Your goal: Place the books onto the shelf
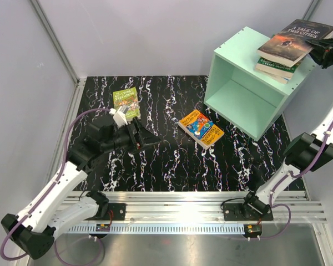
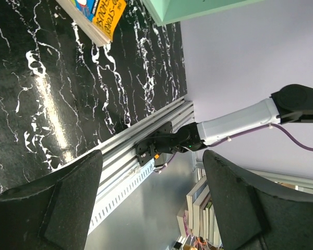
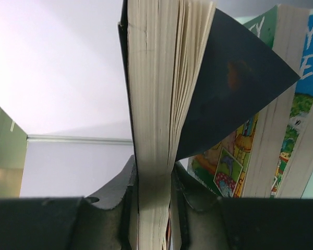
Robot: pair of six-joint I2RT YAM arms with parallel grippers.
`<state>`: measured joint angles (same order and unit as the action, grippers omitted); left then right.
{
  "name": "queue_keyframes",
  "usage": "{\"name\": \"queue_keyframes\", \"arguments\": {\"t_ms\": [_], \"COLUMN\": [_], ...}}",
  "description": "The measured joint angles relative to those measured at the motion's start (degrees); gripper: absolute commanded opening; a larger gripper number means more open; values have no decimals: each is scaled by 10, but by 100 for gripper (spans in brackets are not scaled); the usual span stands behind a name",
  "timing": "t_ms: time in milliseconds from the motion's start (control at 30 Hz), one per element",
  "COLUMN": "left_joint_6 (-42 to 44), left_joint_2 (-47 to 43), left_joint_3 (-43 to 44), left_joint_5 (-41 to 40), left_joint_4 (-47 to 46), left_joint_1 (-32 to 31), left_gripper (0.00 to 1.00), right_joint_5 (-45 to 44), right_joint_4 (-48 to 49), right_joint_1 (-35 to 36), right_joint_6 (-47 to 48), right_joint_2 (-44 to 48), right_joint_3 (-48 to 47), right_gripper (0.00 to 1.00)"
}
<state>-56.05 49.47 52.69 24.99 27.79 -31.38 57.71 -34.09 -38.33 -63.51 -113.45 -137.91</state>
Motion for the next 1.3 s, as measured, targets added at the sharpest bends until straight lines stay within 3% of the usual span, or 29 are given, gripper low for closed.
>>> {"name": "queue_keyframes", "arguments": {"t_ms": [167,400,467,533,567,633,733,767,867,1300], "left_joint_6": [2,2,2,4,4,6,7,7,7,7], "left_joint_2": [18,28,28,30,31,32,32,32,28,13], "left_joint_3": [0,0,0,1,2,2,2,2,2,2], "left_joint_5": [0,3,5,5,6,6,7,7,7,15], "left_joint_4": [0,-2,-3,-4,-4,-3,-3,-3,-3,0], "left_joint_1": [0,0,0,0,0,0,0,0,0,0], "left_gripper": [80,79,79,79,79,79,79,79,79,79], "right_joint_5": [33,27,23,19,18,15,20,18,26,-88], "right_joint_4": [1,-97,-113,-126,-131,-148,-155,-160,-160,-337], "right_joint_1": [1,1,1,1,1,1,-2,-3,-10,-54], "right_joint_6": [1,69,88,103,110,120,125,128,134,235], "right_joint_2": [0,0,0,0,0,0,1,3,12,55], "right_joint_3": [16,36,36,36,36,36,25,24,14,41], "right_gripper": [0,0,6,19,39,56,65,89,100,100]}}
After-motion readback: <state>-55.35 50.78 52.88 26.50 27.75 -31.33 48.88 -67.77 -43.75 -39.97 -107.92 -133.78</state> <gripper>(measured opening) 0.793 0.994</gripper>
